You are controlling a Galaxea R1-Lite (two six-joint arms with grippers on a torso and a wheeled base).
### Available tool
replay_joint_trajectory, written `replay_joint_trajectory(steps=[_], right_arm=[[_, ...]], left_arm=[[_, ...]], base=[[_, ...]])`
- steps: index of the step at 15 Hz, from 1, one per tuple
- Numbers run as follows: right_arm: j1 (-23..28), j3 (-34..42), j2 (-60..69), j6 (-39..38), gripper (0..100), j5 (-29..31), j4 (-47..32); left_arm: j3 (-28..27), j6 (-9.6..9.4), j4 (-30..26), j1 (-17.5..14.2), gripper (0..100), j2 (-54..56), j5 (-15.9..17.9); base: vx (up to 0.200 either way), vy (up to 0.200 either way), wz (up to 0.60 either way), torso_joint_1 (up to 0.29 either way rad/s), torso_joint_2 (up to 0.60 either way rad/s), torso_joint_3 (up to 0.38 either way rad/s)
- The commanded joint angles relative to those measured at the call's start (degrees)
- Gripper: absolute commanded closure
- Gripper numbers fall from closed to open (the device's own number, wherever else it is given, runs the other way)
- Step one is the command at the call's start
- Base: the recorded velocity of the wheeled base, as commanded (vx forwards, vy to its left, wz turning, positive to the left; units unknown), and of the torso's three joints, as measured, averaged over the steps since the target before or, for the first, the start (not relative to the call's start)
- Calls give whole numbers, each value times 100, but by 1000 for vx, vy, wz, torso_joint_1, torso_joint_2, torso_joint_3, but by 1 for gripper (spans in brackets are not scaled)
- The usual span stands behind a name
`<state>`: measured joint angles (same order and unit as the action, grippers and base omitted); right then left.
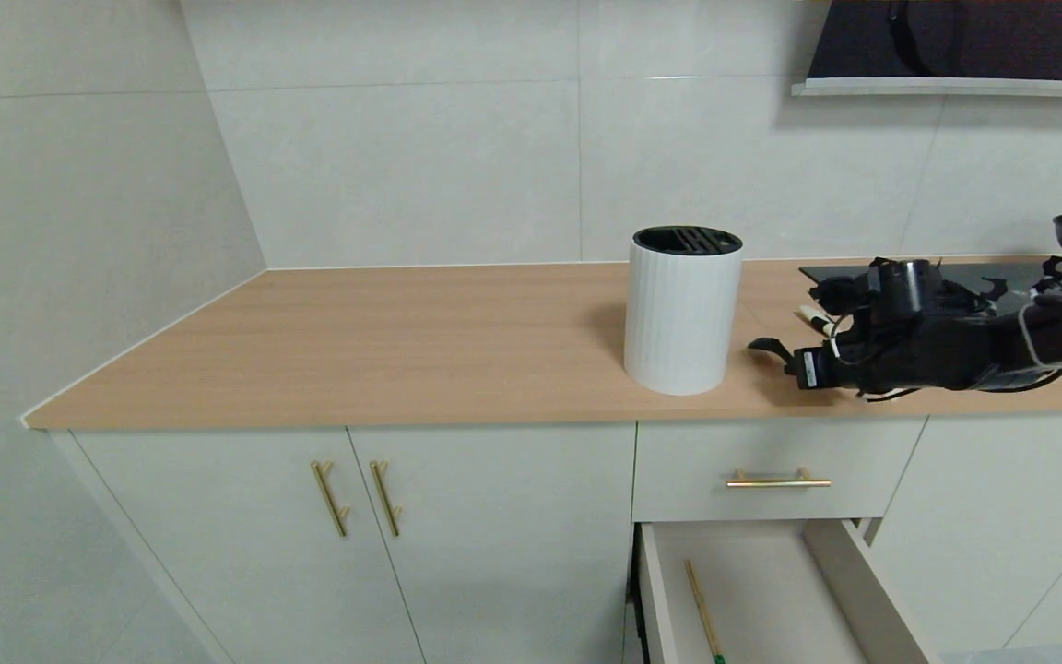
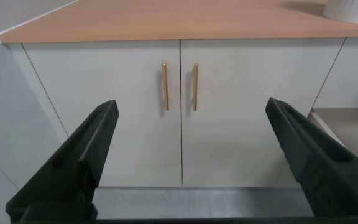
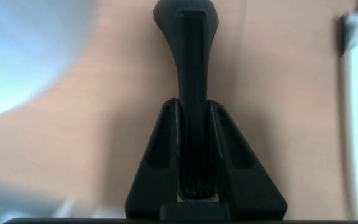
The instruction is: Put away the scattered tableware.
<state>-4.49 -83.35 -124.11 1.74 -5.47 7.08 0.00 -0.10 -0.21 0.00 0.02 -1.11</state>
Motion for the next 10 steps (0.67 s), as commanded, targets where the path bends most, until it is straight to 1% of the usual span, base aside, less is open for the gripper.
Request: replay_joint_trajectory(steps=[1, 2, 4, 5, 7, 8, 10], right_arm=[[-430, 372, 1539, -684, 100, 398, -1069], [-553, 653, 1961, -807, 100, 495, -1297], [-773, 1347, 2761, -1071, 100, 802, -1385], [-843, 1708, 3077, -1211, 100, 846, -1438], [-1002, 2446, 3605, -1299, 100, 829, -1543], [-1002, 2789, 3754, -1396, 100, 811, -1508], [-1002, 3202, 3991, -1422, 100, 750, -1447]], left_arm=[[0, 1, 3, 0, 0, -2, -3], [0, 1, 3, 0, 0, -2, -3], [0, 1, -6, 0, 0, -2, -3], [0, 1, -6, 0, 0, -2, -3], [0, 1, 3, 0, 0, -2, -3], [0, 1, 3, 0, 0, -2, -3], [0, 1, -6, 0, 0, -2, -3]], base=[[0, 0, 0, 0, 0, 0], [0, 0, 0, 0, 0, 0], [0, 0, 0, 0, 0, 0], [0, 0, 0, 0, 0, 0], [0, 0, 0, 0, 0, 0], [0, 0, 0, 0, 0, 0], [0, 0, 0, 0, 0, 0]])
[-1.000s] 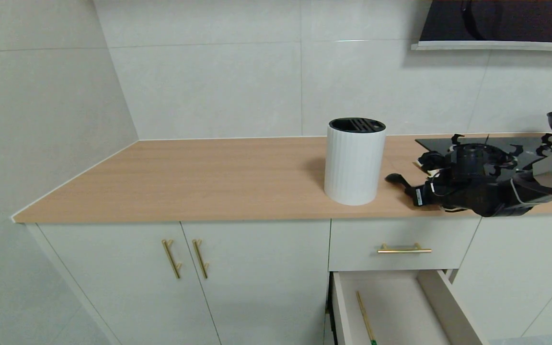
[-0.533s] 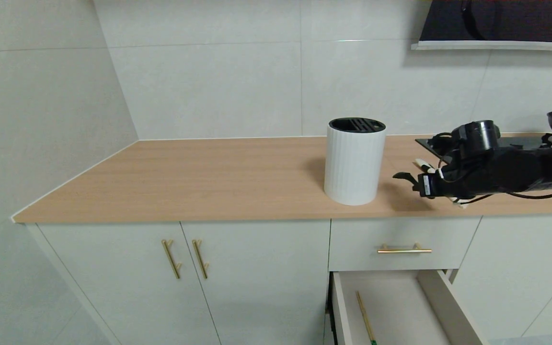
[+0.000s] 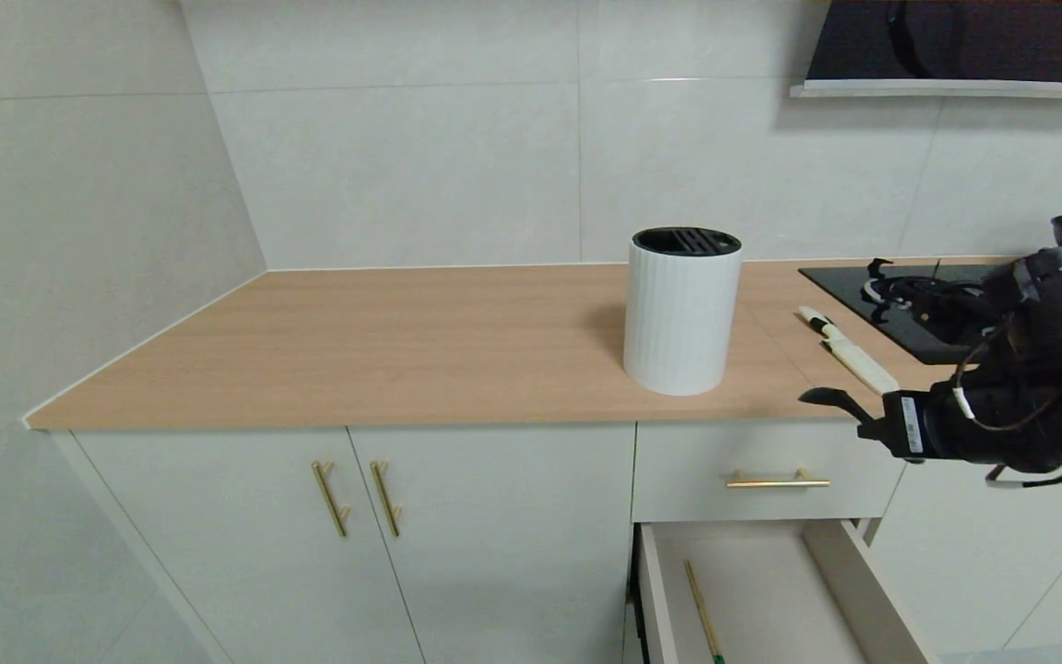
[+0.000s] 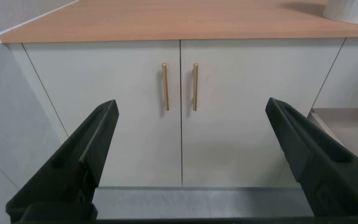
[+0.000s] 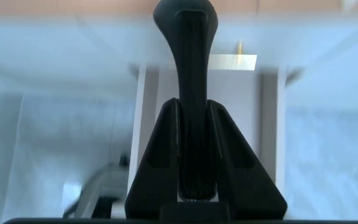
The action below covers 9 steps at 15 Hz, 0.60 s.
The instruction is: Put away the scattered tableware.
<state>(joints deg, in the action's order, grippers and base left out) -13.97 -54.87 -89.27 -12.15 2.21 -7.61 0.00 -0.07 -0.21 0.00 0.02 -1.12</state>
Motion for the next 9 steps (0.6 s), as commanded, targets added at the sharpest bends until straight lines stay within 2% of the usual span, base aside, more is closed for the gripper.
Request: replay_joint_trajectory(steps=[1, 9], right_arm=[[-53, 407, 542, -24, 100, -27, 22], [-106, 618, 59, 3, 100, -19, 31]], left_arm=[[0, -1, 3, 0, 0, -2, -2], [0, -1, -6, 0, 0, -2, -2]], base=[[0, 0, 0, 0, 0, 0], [0, 0, 0, 0, 0, 0]])
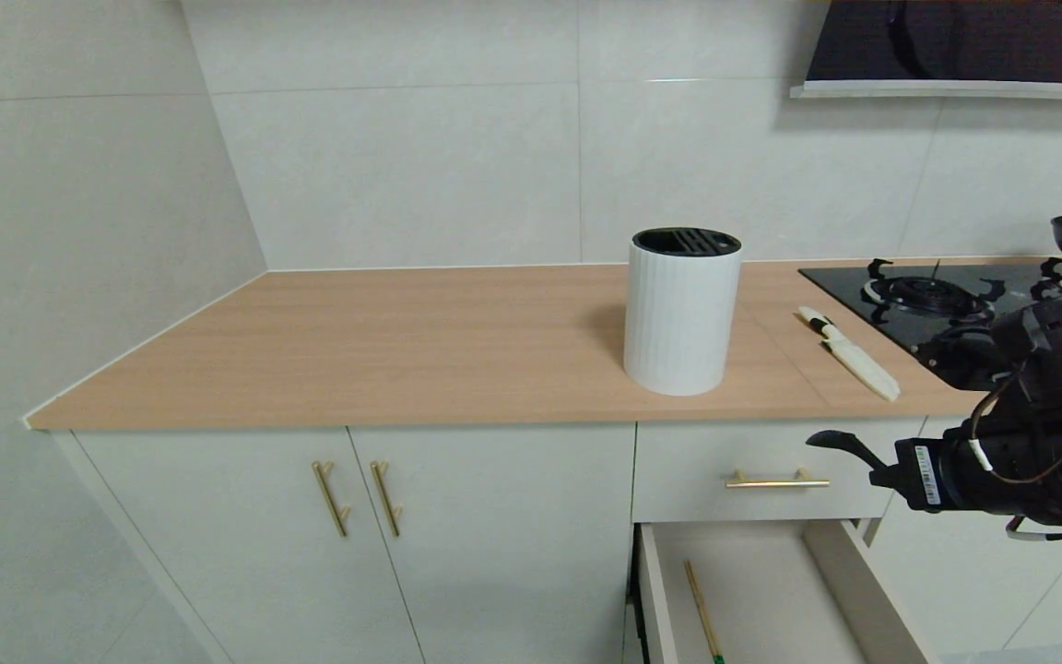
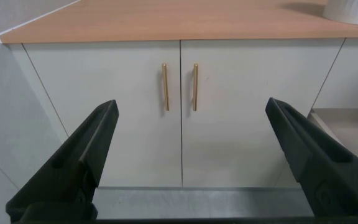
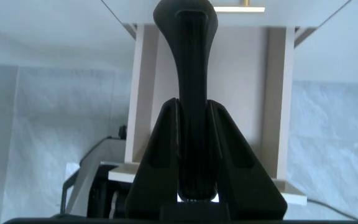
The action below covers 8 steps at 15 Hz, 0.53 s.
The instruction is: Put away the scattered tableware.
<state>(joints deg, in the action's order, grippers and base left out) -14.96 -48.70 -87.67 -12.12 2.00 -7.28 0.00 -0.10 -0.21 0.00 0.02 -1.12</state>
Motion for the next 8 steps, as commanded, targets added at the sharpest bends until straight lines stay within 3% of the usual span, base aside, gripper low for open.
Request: replay_joint_trajectory(steps=[1, 8], right_arm=[[-7, -8, -127, -1, 100, 2, -2], [-7, 98, -373, -1, 100, 29, 236]], left_arm=[[0, 1, 3, 0, 0, -2, -2], [0, 1, 3, 0, 0, -2, -2]], base=[[0, 0, 0, 51, 2, 2], [0, 0, 0, -9, 22, 14]])
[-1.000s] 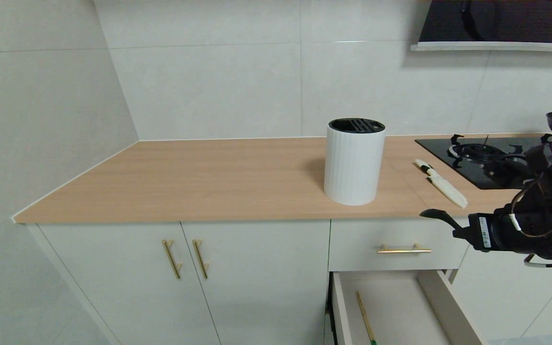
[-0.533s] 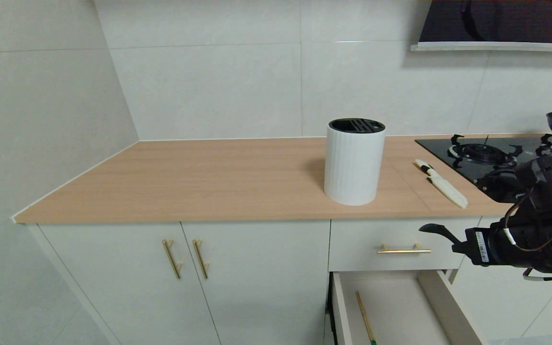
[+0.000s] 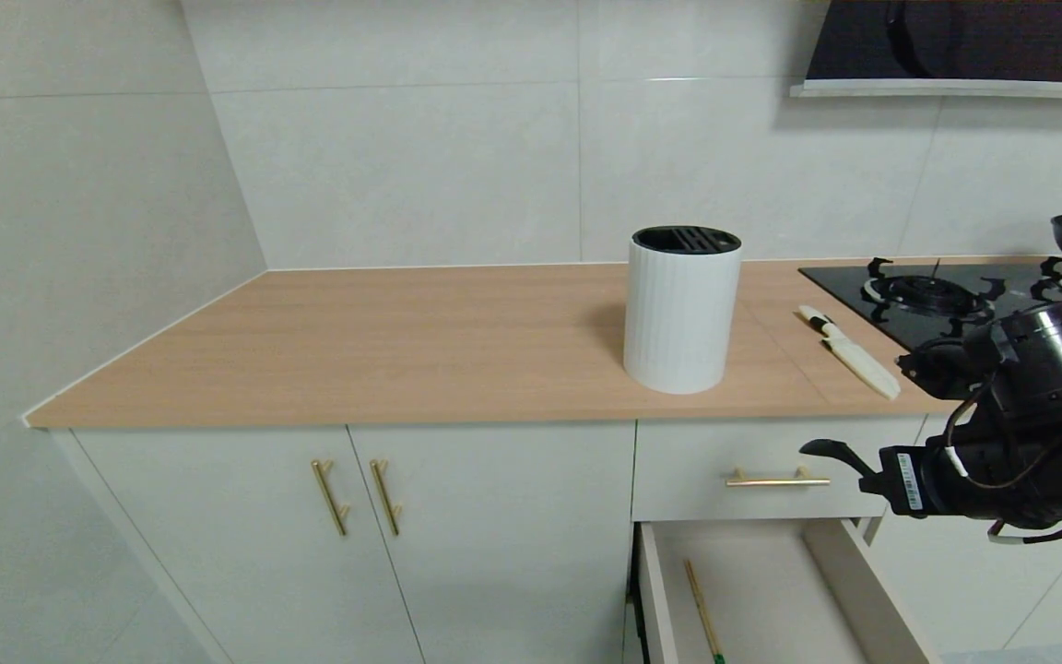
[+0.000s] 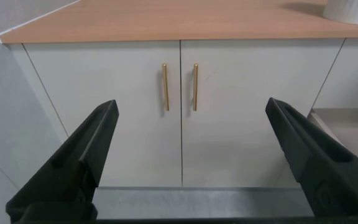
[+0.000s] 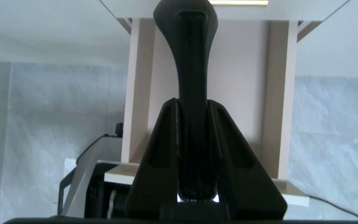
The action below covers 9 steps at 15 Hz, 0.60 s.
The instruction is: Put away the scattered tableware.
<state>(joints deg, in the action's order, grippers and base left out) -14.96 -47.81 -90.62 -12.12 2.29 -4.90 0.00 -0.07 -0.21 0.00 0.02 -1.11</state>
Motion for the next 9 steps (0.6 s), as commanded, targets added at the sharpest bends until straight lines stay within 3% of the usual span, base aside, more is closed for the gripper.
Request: replay_joint_trajectory(steps=[1, 9], right_arm=[[2, 17, -78, 8, 100, -1, -2], [19, 35, -228, 8, 100, 8, 95]], left_arm=[[0, -1, -6, 0, 0, -2, -3], [0, -1, 3, 0, 0, -2, -3]], base=[[0, 0, 0, -134, 315, 173], [0, 0, 0, -181, 461, 276]])
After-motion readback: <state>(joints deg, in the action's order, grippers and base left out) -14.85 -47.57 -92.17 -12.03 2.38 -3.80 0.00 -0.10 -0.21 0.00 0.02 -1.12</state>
